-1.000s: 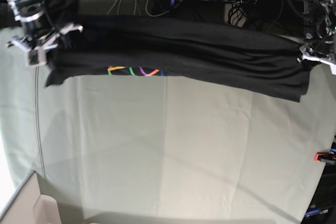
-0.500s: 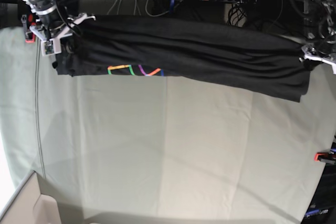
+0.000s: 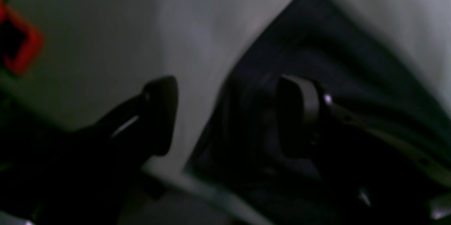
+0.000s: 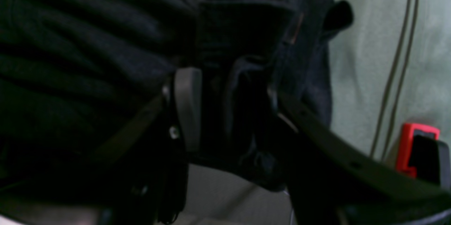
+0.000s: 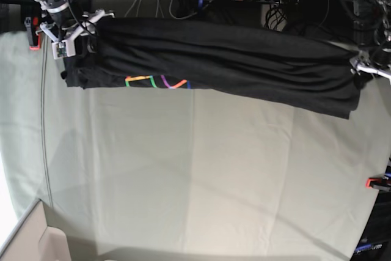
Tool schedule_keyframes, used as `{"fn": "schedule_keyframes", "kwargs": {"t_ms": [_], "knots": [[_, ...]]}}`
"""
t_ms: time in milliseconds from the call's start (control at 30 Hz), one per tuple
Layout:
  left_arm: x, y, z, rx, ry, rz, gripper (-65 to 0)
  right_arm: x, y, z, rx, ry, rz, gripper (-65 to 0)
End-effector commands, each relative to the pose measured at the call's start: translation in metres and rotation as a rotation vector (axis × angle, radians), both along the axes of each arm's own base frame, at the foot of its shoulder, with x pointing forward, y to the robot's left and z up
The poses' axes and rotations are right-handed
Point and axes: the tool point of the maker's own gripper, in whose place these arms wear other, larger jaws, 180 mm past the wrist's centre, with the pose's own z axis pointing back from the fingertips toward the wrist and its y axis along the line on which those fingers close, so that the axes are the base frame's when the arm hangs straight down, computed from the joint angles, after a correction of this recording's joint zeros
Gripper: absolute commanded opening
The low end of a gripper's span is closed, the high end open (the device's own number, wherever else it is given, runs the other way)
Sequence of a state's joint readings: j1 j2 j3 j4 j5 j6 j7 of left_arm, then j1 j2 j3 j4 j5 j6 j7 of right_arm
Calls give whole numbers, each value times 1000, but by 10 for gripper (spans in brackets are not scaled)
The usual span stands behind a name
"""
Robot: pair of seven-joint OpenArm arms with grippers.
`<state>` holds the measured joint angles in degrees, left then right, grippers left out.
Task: Layout the t-shirt on the table in an organized manner, then fold the t-shirt properly
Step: 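Release the left gripper and move it to the folded strip's end, then fold the strip's end inward toward the right gripper with the left gripper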
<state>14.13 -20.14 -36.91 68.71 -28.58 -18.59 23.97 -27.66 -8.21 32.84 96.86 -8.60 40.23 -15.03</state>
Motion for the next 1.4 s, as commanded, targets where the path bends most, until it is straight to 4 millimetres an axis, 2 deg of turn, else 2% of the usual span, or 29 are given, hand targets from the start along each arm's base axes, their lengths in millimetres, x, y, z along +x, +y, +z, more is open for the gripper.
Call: {"fn": "schedule_keyframes", "kwargs": {"t_ms": [0,100,267,367,533,600,700,800,833,900,1000,1067,1133,1233,1367], "knots": [[6,8,14,29,-36,-3,-226,5,-4,9,-7,-40,-3,-415],[8,8,13,27,-35,0,-226,5,-3,9,-6,-40,-4,-415],[3,7,-12,-26,11,37,-226,5,-3,9,-5,-40,-5,-415],[5,-3,-26,-52,42,19,-226,5,-3,9,-4,-39,-5,-415],[6,-24,-38,-63,76,-45,-234,5,-3,9,-4,-39,-5,-415],[7,-28,-40,-67,83,-57,-292,5,-3,9,-4,-39,-5,-415],[8,-33,-42,-68,86,-71,-457,5,-3,9,-5,-40,-5,-415],[10,-33,-40,-66,82,-72,-650,5,-3,9,-5,-40,-5,-415],[9,-33,-40,-70,82,-72,-650,5,-3,9,-5,-40,-5,-415],[14,-32,-31,-60,56,-77,-639,7,-3,10,-5,-45,-5,-415],[27,-38,-4,-19,-9,-122,-650,7,-3,9,-5,-44,-4,-415],[40,-47,24,19,-80,-169,-650,8,-3,10,-5,-45,-4,-415],[54,-72,52,35,-165,-219,-650,8,-3,10,-5,-46,-3,-415],[60,-113,85,34,-267,-284,-650,9,-3,10,-5,-47,-3,-415],[57,-188,95,46,-284,-473,-650,8,-3,9,-5,-42,-3,-415]]}}
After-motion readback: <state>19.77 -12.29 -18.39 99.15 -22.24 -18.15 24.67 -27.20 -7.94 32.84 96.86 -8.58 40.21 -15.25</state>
